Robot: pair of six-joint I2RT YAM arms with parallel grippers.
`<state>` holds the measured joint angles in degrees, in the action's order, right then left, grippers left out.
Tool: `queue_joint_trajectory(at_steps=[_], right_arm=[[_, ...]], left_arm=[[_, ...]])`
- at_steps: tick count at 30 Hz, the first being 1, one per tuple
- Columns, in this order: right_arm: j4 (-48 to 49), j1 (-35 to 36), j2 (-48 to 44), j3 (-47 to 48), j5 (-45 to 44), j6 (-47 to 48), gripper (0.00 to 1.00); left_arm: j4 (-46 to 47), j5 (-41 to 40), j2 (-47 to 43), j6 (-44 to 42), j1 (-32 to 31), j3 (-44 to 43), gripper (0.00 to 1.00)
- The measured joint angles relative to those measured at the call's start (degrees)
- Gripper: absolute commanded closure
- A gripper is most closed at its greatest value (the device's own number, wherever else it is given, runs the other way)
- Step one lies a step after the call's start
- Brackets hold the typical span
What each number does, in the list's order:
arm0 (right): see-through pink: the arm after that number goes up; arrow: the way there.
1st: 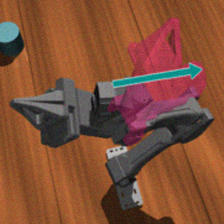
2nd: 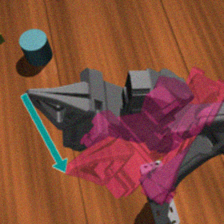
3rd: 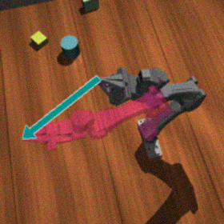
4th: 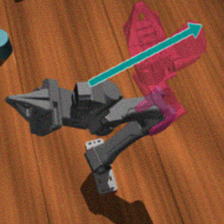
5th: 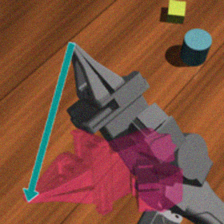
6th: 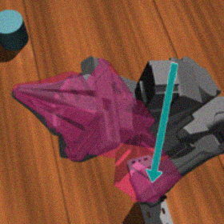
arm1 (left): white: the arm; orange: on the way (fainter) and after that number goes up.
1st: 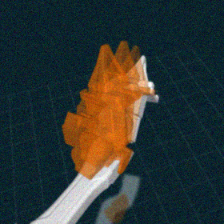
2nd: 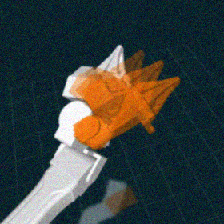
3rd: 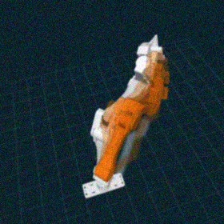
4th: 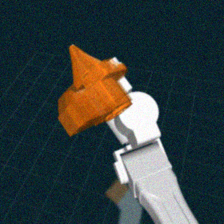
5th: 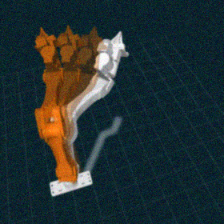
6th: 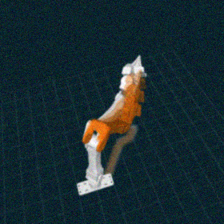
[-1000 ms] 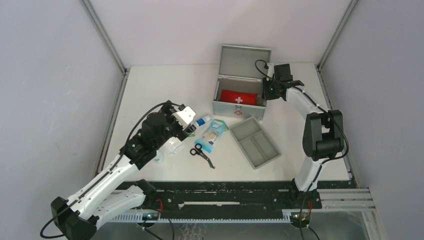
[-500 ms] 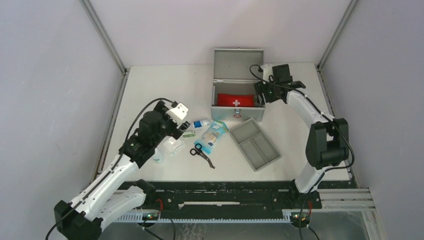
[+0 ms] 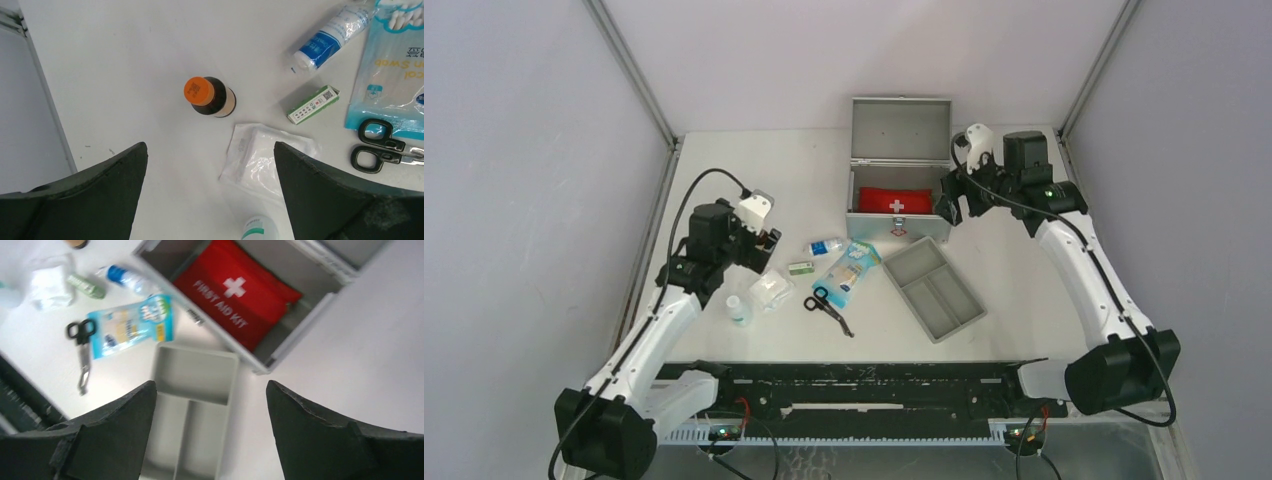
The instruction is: Organize the medicine kit
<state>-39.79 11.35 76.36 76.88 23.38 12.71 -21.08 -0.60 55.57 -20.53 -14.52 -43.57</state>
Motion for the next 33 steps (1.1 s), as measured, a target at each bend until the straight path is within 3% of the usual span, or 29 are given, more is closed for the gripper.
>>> queue_joint_trajectory(at_steps=[6,13,19,27,33], right_arm=[[-2.08,0.28,-3.04,-4.59,10.14,0.98,0.14],[-2.93,2.29,-3.89,-8.96,15.13,3.45,0.02],[-2.43,2.16,-6.16,-11.15,17.20,4.35,0.00],[-0.90,1.88,-6.49,-11.17,16.44,4.59,0.00],[-0.72,1.64,-5.14,-11.17,15.58,5.42,0.00]], left_arm=[[-4.59,5.33,2.60,-1.81,1.81,-1.66,0.00],[-11.34,10.03,11.10,-4.76,1.79,-4.98,0.00],[-14.62,10.60,16.85,-6.88,0.37,-6.08,0.01],[-15.06,6.62,22.40,-9.09,-6.60,-5.88,0.16],[-14.71,4.59,26.56,-9.46,-8.66,-5.88,0.22]])
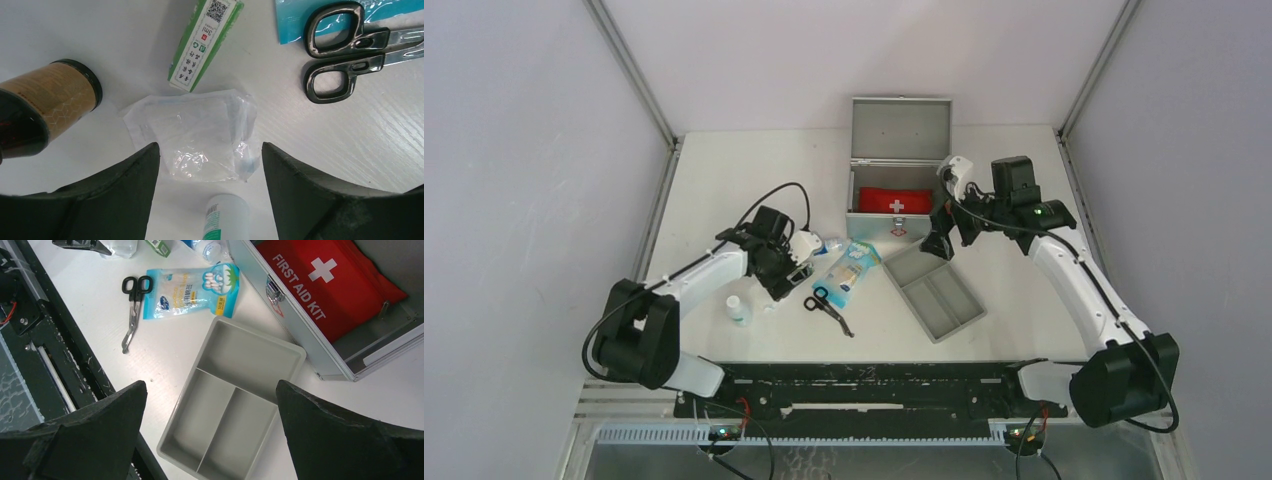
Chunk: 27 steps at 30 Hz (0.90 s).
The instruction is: Organize the medicine kit
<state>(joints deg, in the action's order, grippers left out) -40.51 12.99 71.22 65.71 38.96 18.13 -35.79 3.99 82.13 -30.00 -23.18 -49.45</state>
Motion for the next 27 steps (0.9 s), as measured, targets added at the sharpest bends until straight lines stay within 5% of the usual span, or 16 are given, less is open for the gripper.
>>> queue_joint_trajectory(at_steps=[27], right_arm=[[0.00,-0.52,5.86,0.00,-3.08,1.81,0.03]], left_arm=[[3.78,-5.14,4.94,-1.99,-3.98,2.75,0.57]])
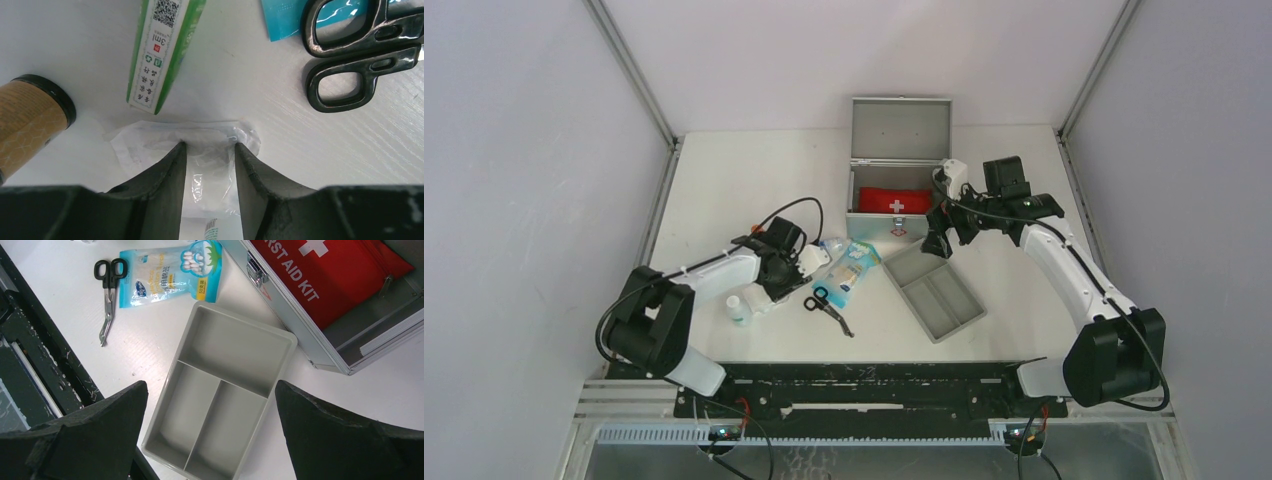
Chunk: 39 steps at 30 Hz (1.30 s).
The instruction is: Organize the medicine kit
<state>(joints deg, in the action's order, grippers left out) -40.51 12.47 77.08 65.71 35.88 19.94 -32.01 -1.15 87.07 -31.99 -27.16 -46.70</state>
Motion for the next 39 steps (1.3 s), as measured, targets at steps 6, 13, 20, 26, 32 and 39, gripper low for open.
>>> queue_joint_trajectory(at_steps=[6,13,20,26,32,39], right_arm=[[0.00,0.07,0.52,0.00,-0.48,0.35,0.03],[-0.02,0.33,0.70,0.00,-0.96,0.57,0.04],[-0.02,0.31,0.70,0.00,-1.01,0.72,0.04],[-0.02,0.46,0.72,0.00,-0.85,0.92,0.05],[0.31,2.01,0.72,0.00,1.92,3.08,0.06],[4.24,6.47,-2.16,-0.20,9.99,8.26,0.04]], left_arm=[[-0.09,0.37,-0.76,-1.70,0.00,0.63,0.60],[-0.20,1.95,-0.85,-2.67,-1.57,0.61,0.74],[-0.66,2.67,-0.83,-3.15,-2.49,0.44,0.92],[-4.46,5.01,-2.32,-3.34,-2.56,0.04,0.98],[-14.27,11.26,-8.90,-5.20,-2.69,-2.01,1.00],[-21.86,27.82,-20.22,-8.33,-2.73,-12.63,1.00]])
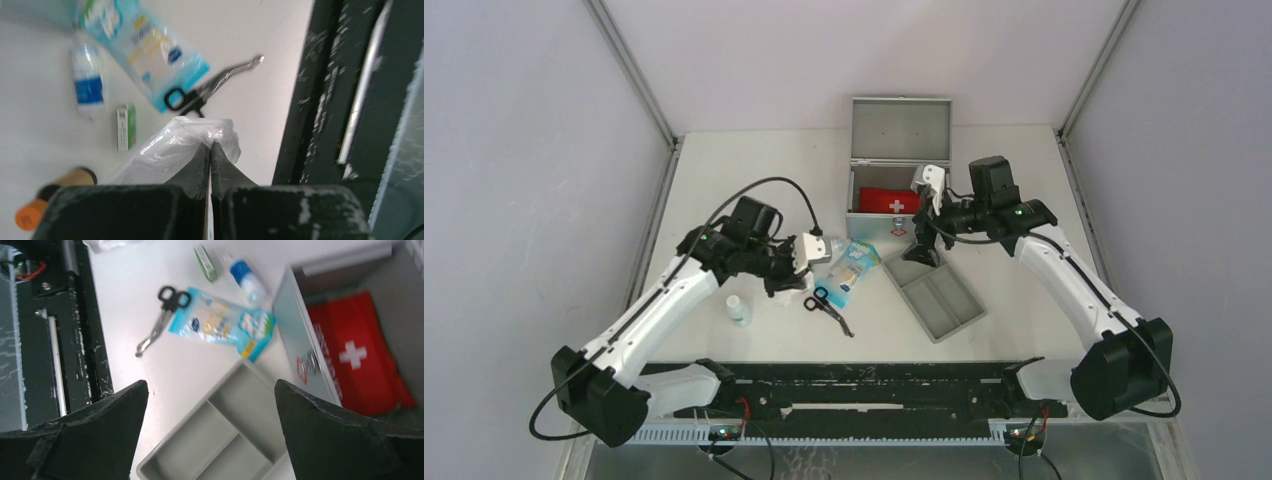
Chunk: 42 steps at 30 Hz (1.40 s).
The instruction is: Organize the medicine kit
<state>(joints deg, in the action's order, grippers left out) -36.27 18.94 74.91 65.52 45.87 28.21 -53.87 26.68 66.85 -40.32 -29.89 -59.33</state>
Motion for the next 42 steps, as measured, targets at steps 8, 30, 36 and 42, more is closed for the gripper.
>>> queue_joint_trajectory(at_steps=[8,30,36,42], right_arm=[[1.70,5.25,-0.46,3.52,10.56,6.51,0.09],[-2.62,16.90,4.50,7.98,23.87,18.64,0.08],[-5.22,18.32,5.99,9.55,26.88,21.11,0.16],[-8.66,19.98,6.54,9.86,28.79,23.93,0.38]], left_arm=[[-7.78,20.57,1.40,-6.49,0.00,-12.28,1.00],[-14.73,43.87,8.55,-14.64,-6.73,-19.30,1.00],[-14.91,45.86,9.73,-15.80,-7.39,-19.28,1.00],[-16.09,47.08,9.77,-17.46,-7.48,-19.28,1.00]])
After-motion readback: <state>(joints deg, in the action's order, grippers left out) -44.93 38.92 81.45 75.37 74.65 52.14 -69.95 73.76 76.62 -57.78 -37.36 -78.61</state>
